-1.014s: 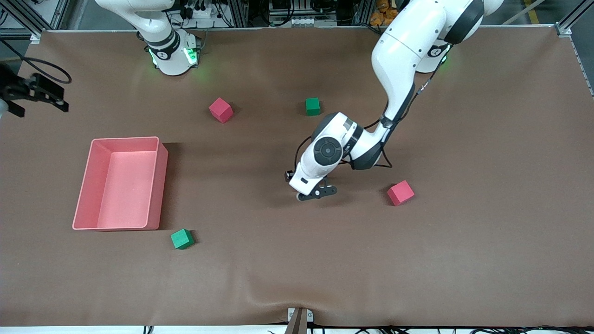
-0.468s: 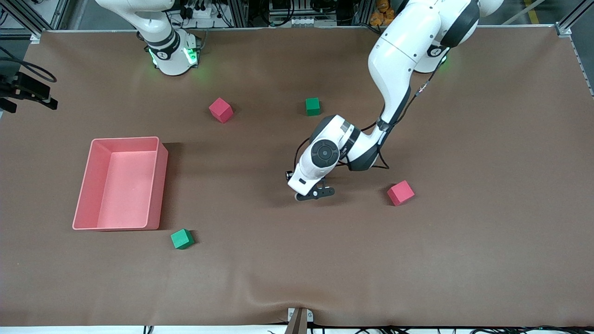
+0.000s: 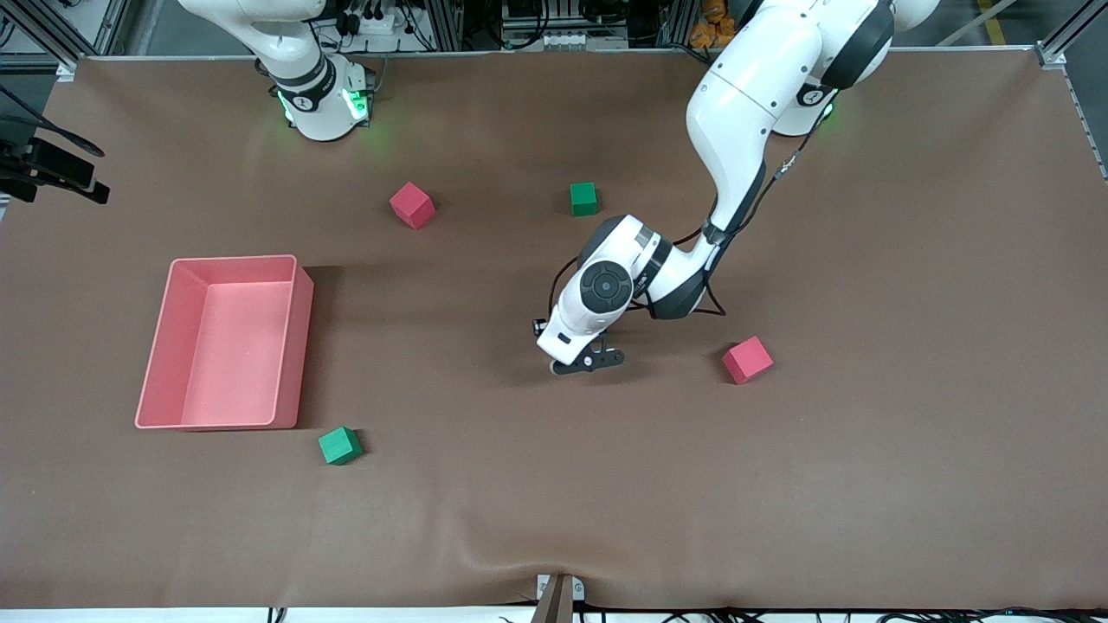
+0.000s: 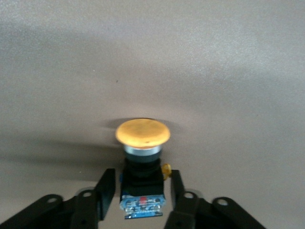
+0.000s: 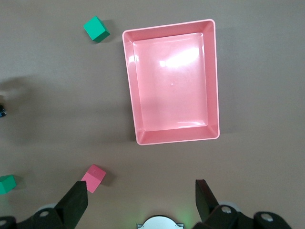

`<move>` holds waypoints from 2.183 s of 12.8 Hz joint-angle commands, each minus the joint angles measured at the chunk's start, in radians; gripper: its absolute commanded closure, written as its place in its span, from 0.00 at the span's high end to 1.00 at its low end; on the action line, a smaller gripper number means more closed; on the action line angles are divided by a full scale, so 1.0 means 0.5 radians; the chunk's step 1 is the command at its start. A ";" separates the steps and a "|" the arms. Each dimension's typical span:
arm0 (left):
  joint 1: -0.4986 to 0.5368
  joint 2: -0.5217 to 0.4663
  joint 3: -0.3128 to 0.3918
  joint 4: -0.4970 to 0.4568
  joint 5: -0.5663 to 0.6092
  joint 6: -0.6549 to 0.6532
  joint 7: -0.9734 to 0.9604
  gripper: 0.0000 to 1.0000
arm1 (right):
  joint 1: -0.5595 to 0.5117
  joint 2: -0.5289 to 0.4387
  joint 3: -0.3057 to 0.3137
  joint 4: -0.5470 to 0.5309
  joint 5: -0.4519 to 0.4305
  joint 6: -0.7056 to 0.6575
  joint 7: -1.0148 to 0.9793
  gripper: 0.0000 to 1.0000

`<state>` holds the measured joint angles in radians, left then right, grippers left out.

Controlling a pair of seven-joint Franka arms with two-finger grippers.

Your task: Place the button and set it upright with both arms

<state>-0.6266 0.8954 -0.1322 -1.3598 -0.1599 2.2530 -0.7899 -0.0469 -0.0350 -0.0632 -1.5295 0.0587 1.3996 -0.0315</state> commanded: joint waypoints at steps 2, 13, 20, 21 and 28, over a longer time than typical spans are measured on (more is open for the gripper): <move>-0.011 0.035 0.016 0.054 -0.021 0.004 0.040 0.00 | 0.002 0.024 0.010 0.028 -0.065 0.044 0.017 1.00; -0.700 -0.131 0.696 0.066 0.304 0.031 -0.548 0.00 | 0.054 0.036 0.013 0.046 -0.068 -0.025 -0.023 1.00; -1.207 -0.085 0.936 0.041 1.342 0.173 -1.741 0.00 | 0.063 0.033 0.016 0.049 -0.096 -0.010 -0.026 1.00; -1.256 -0.064 0.933 0.017 1.512 0.173 -1.916 0.00 | 0.060 0.027 0.016 0.052 -0.090 -0.010 -0.026 1.00; -1.394 0.249 0.918 -0.002 2.687 0.051 -2.743 0.00 | 0.088 0.030 0.025 0.046 -0.062 0.048 -0.026 1.00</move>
<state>-1.3098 0.9831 0.3138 -1.3693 1.0650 2.3115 -2.1253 -0.0124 -0.0230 -0.0488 -1.5224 0.0204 1.4263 -0.0507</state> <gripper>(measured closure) 0.573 0.000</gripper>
